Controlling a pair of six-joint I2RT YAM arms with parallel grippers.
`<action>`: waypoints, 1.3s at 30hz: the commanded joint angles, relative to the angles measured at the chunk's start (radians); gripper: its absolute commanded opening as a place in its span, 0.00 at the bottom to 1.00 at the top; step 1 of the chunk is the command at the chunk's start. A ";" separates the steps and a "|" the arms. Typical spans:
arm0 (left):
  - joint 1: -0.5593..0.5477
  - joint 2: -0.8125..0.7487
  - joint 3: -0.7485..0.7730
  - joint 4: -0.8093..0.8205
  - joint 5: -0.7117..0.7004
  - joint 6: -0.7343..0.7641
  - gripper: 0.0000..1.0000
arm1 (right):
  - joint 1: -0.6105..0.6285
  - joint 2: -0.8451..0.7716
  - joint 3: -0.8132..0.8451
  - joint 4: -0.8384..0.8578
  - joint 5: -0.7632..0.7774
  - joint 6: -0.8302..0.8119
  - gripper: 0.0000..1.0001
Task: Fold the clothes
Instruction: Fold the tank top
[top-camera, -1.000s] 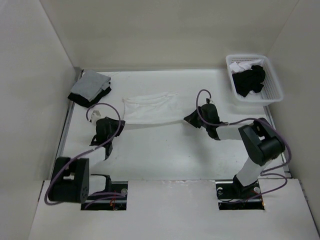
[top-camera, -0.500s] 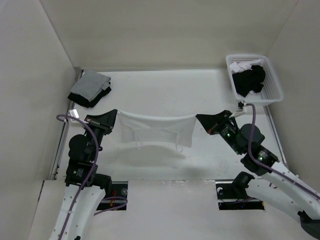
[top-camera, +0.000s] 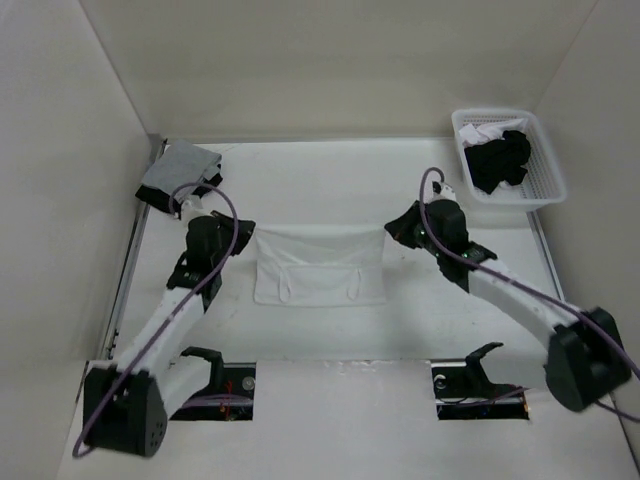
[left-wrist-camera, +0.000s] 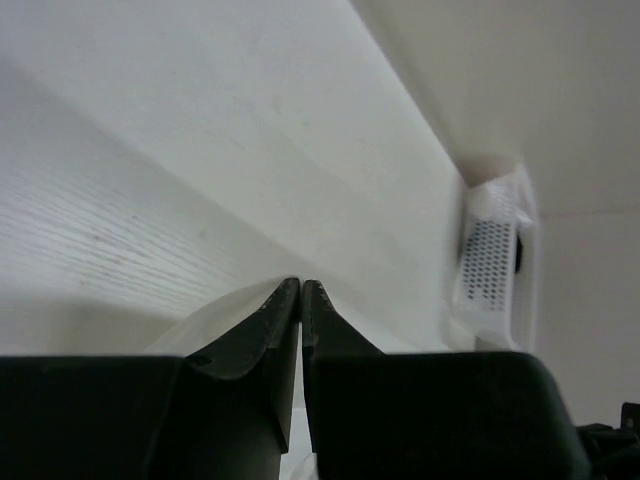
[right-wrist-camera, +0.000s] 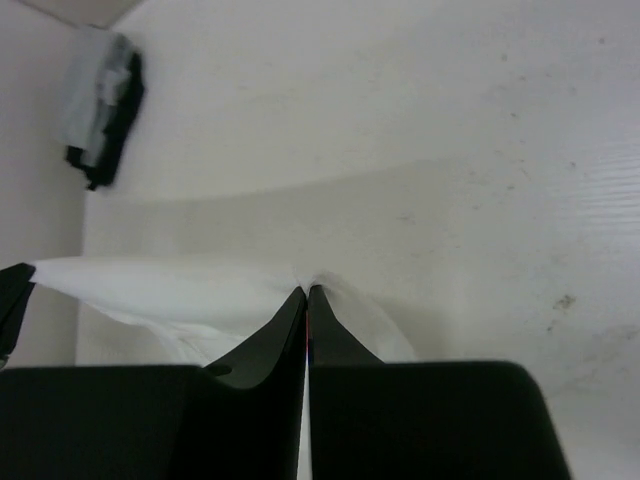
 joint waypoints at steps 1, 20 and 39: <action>0.040 0.260 0.040 0.268 -0.004 0.017 0.04 | -0.103 0.215 0.097 0.179 -0.168 -0.004 0.04; 0.026 0.346 -0.062 0.451 0.026 0.024 0.05 | -0.180 0.341 0.000 0.329 -0.210 0.045 0.04; 0.035 0.213 -0.332 0.447 0.065 0.034 0.08 | -0.045 0.248 -0.280 0.337 -0.104 0.072 0.09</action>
